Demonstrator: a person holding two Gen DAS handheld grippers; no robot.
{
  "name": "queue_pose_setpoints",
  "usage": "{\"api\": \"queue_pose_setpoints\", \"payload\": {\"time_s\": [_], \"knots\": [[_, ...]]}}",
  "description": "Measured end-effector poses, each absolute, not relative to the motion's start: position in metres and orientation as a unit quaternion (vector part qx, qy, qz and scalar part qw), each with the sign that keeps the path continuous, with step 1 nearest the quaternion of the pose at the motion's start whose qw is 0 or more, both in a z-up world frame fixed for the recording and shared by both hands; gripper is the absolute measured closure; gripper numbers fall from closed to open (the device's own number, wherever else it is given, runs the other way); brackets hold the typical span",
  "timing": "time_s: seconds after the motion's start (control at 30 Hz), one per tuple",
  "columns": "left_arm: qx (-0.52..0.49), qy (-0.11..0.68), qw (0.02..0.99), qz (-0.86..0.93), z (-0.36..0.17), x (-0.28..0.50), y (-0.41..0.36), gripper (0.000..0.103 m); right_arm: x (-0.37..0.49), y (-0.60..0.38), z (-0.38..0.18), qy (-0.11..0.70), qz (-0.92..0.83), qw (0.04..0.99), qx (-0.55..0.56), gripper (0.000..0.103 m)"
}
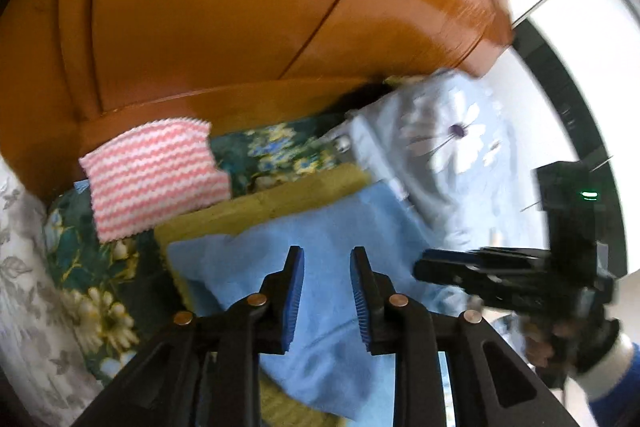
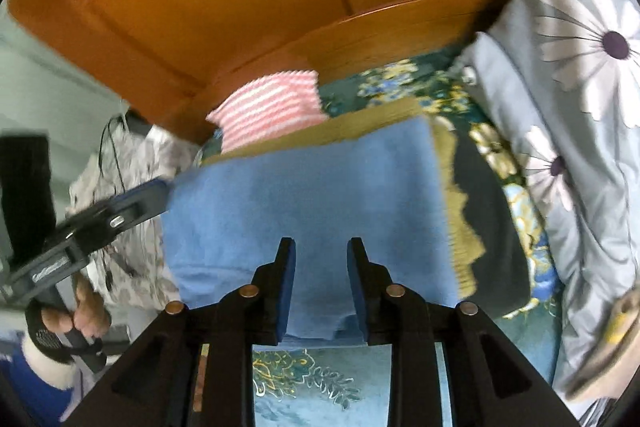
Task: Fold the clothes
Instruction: 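Lower the shirt onto the olive sweater and open the left tool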
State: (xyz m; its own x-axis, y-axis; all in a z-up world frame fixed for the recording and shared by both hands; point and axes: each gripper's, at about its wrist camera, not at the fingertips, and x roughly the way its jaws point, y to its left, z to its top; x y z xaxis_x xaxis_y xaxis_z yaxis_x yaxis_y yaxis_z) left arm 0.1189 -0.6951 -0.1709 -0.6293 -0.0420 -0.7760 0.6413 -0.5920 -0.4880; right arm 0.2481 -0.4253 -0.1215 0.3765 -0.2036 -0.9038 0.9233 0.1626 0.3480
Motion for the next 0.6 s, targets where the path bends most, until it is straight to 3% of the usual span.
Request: {"api": "queue_pose_setpoints", "payload": {"time_s": [0.2, 0.6], "knots": [[0.399, 0.415, 0.223, -0.787, -0.212, 0.138, -0.683, 0.076, 0.248, -0.409, -0.152, 0.409, -0.458, 0.643, 0.458, 0.076], [0.390, 0.432, 0.231, -0.780, -0.238, 0.149, -0.677, 0.076, 0.243, -0.409, -0.182, 0.389, -0.455, 0.631, 0.493, 0.075]]}}
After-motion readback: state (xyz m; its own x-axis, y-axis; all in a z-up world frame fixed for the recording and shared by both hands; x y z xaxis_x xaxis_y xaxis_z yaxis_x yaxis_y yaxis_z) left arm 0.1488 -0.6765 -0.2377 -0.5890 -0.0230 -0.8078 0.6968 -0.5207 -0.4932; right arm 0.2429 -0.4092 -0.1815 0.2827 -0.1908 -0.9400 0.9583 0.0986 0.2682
